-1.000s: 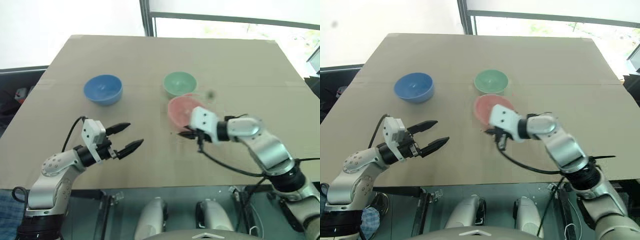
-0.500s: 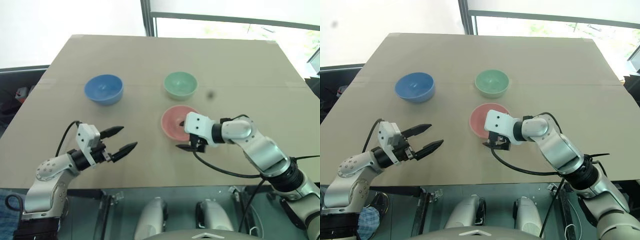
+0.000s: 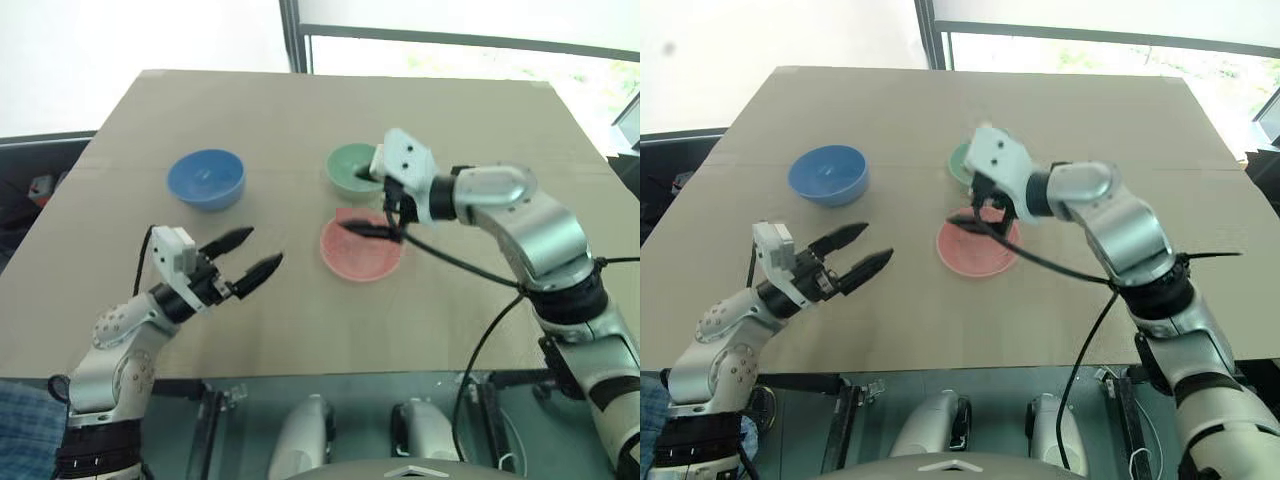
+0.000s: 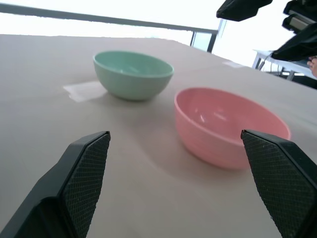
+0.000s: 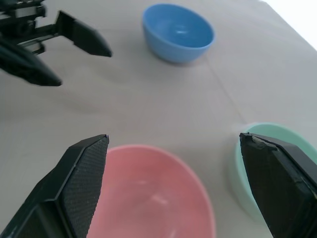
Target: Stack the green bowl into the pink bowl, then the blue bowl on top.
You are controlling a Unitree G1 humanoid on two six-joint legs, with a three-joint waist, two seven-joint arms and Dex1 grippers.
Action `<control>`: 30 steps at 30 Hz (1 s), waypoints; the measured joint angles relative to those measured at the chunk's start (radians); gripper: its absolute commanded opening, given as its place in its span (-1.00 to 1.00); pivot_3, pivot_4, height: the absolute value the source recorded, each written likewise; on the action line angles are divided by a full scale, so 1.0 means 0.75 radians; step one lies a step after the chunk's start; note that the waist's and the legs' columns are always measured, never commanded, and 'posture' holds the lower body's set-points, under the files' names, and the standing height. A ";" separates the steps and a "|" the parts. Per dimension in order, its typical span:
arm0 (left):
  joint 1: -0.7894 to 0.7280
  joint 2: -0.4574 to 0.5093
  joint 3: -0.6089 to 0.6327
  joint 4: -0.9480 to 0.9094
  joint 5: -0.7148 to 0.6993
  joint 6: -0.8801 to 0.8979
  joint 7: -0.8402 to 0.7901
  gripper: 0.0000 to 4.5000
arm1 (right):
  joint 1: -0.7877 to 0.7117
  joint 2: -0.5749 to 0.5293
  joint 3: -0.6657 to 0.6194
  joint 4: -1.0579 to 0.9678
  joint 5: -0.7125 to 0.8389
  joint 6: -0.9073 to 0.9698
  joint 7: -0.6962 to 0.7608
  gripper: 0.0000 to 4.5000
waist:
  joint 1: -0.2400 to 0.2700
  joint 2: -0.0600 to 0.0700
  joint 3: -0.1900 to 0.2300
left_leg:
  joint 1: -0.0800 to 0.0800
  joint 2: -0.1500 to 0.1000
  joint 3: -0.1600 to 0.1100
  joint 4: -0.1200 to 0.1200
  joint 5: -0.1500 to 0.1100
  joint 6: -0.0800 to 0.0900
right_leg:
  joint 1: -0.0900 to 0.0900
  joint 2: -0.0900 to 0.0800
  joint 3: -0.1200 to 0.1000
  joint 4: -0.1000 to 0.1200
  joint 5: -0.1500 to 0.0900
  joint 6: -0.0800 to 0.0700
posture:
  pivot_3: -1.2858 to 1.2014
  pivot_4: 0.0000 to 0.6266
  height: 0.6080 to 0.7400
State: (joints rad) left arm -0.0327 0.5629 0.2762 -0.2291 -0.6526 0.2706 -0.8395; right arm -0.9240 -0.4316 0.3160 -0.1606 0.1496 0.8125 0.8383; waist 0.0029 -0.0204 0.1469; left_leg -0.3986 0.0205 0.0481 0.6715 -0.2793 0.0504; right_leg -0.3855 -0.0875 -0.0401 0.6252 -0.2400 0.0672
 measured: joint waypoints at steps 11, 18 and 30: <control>-0.053 0.048 0.012 -0.047 0.058 0.040 0.139 1.00 | -0.198 0.272 0.090 0.783 -0.186 -0.408 -0.100 0.97 | -0.034 0.002 0.001 | -0.001 -0.001 0.003 -0.004 0.001 -0.001 | -0.003 0.003 0.000 0.001 0.000 0.000 | 0.03 -0.52 1.00; -0.083 0.073 0.041 0.066 0.135 0.035 0.170 1.00 | -0.383 0.454 0.104 1.408 -0.319 -0.744 -0.225 0.97 | -0.043 0.003 0.002 | -0.001 -0.003 0.002 -0.004 0.001 -0.003 | -0.005 0.003 0.000 0.001 0.000 0.000 | 0.03 -0.52 1.00; -0.121 0.081 0.042 0.086 0.161 0.032 0.164 1.00 | -0.466 0.513 0.027 1.741 -0.398 -0.945 -0.310 -0.08 | -0.063 0.003 0.002 | -0.002 0.000 0.003 -0.007 0.003 -0.006 | -0.007 0.003 -0.001 0.001 0.000 0.000 | 0.03 -0.52 1.00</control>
State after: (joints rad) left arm -0.1235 0.6234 0.3073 -0.1645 -0.5321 0.2943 -0.7161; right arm -1.2734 -0.0470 0.3361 1.1452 -0.1488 0.1040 0.6054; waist -0.0443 -0.0180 0.1485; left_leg -0.3998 0.0208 0.0507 0.6660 -0.2772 0.0463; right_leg -0.3905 -0.0850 -0.0411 0.6258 -0.2401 0.0672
